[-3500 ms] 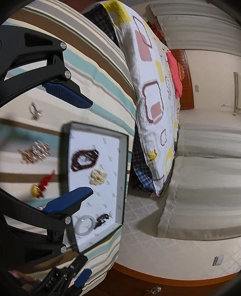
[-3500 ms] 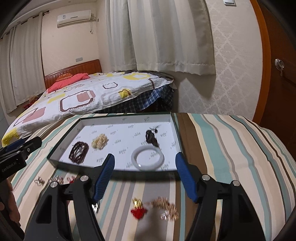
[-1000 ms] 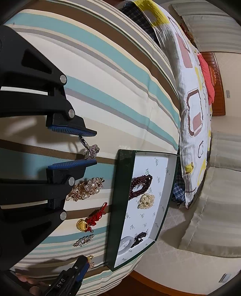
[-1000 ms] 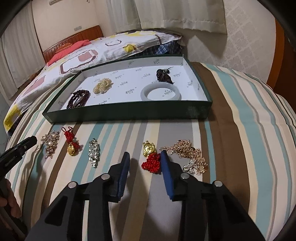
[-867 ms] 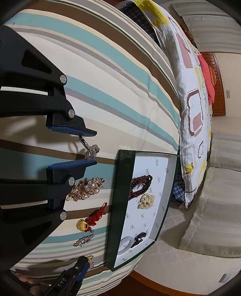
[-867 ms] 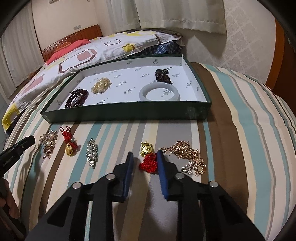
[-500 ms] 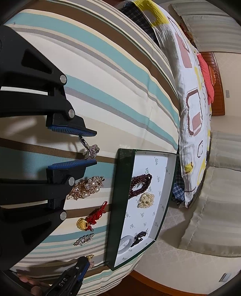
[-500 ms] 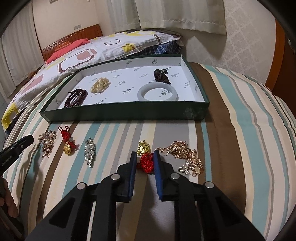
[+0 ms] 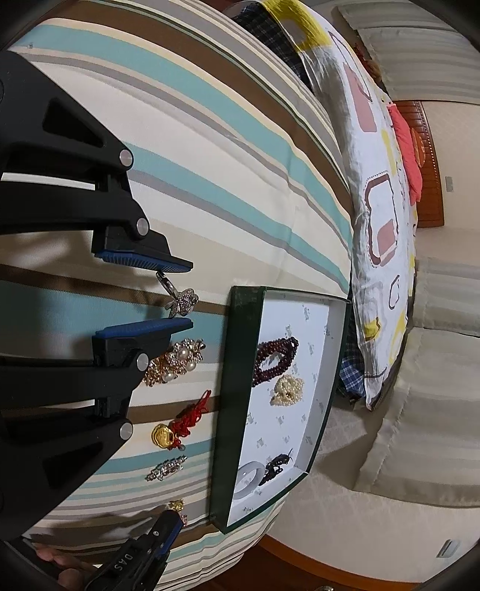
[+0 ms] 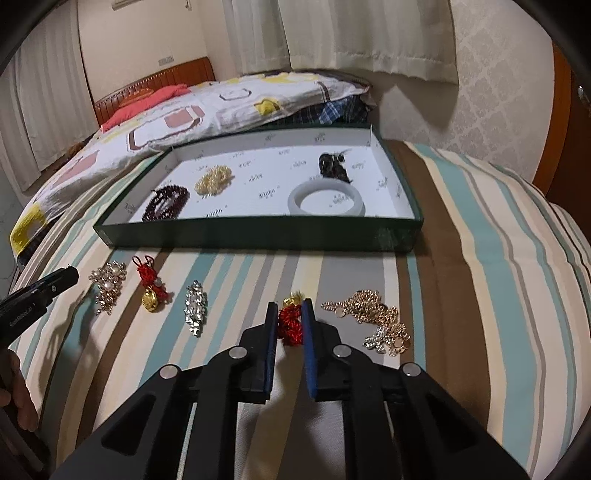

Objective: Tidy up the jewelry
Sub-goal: 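Carry the ring into the box with left tool while right tool drops the pendant into the bangle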

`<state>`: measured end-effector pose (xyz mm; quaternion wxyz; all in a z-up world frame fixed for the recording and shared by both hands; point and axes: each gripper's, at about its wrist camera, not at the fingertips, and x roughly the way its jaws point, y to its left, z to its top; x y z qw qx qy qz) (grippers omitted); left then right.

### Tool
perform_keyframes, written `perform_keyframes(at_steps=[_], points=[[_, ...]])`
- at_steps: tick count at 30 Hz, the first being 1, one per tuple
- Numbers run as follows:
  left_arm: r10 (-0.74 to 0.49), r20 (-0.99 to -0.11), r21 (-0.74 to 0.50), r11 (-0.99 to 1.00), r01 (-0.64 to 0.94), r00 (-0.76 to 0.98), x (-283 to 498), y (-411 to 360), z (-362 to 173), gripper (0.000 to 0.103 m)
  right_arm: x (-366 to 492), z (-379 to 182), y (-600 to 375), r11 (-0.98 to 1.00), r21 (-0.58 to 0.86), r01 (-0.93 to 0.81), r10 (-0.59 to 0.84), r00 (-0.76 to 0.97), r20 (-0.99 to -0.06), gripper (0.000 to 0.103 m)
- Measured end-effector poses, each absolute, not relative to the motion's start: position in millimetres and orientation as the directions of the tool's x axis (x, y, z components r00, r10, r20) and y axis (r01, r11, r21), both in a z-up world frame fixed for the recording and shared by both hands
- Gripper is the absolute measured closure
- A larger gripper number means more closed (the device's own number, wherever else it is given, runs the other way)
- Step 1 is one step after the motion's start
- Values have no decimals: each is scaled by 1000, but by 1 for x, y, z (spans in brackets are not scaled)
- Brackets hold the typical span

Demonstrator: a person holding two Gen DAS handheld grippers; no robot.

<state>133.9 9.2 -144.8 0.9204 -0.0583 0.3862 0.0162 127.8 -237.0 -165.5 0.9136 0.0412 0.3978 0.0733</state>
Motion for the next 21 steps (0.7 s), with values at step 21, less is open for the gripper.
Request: perform_keyframes(at_steps=[21], points=[[-95,-650,-127,992,16,754,142,-21,-109,78,132,-120,-236,980,145,-135,196,775,-600,90]])
